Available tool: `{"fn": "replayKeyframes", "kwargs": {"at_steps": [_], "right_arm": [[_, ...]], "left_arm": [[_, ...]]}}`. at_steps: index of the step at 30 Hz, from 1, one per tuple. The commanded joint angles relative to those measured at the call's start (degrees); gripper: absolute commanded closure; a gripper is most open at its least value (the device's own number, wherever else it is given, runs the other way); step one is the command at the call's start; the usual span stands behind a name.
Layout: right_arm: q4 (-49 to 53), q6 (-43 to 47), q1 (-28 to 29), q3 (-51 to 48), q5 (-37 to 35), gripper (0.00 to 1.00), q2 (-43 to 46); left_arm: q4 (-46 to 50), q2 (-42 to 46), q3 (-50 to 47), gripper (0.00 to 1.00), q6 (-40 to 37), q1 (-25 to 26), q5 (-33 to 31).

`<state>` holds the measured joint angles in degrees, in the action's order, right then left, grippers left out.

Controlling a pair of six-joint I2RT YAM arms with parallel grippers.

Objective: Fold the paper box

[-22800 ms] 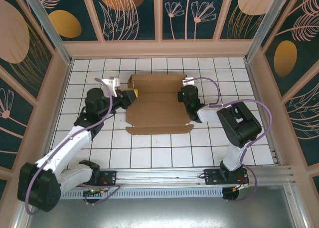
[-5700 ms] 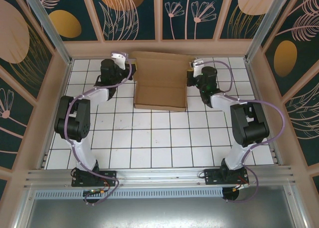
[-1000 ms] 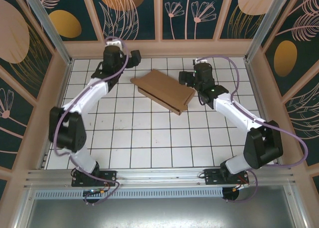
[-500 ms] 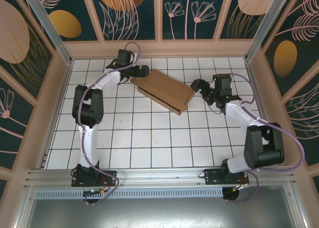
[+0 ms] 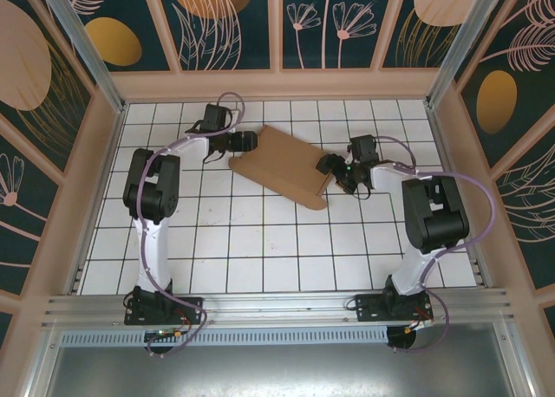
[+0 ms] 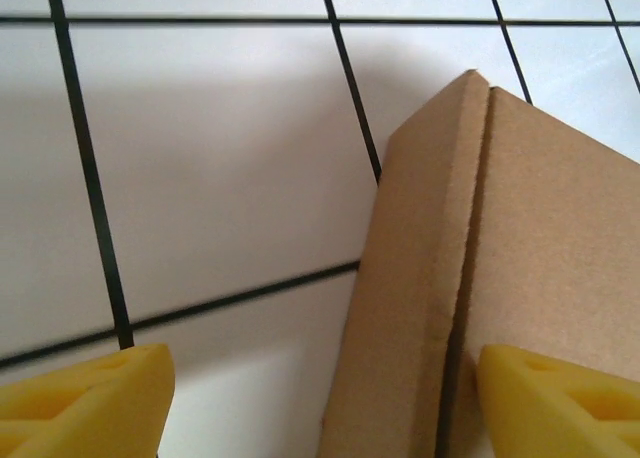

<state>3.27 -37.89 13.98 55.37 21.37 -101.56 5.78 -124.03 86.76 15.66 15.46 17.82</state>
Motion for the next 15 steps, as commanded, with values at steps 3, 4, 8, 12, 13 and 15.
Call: {"fn": "replayKeyframes", "kwargs": {"at_steps": [3, 4, 8, 12, 13, 15], "right_arm": [[2.25, 4.70, 0.09, 2.88, -3.47, 0.30, -4.74], [2.18, 5.09, 0.08, 3.06, -3.59, 0.33, -5.51], [1.84, 7.03, 0.07, 3.88, -3.26, 0.44, -7.34], [1.22, 10.22, -0.59, 4.82, 1.27, 0.22, -6.01], [1.34, 10.65, -1.04, 4.80, 1.19, 0.17, -5.51], [1.03, 11.36, -2.51, 4.42, 1.14, 0.09, -3.92]], "left_arm": [[-0.08, 3.21, -9.40, 0.35, 3.06, -0.16, 0.08], [-0.60, 3.63, -10.58, 0.39, 3.78, -0.15, -0.14], [-2.76, 5.91, -15.35, 0.51, 6.50, -0.16, -0.07], [-4.30, 9.25, -17.57, 0.44, 7.81, -0.17, 1.56], [-4.29, 9.76, -17.51, 0.38, 7.58, -0.19, 0.99], [-4.22, 10.17, -17.02, 0.32, 7.29, -0.47, 0.05]]}}
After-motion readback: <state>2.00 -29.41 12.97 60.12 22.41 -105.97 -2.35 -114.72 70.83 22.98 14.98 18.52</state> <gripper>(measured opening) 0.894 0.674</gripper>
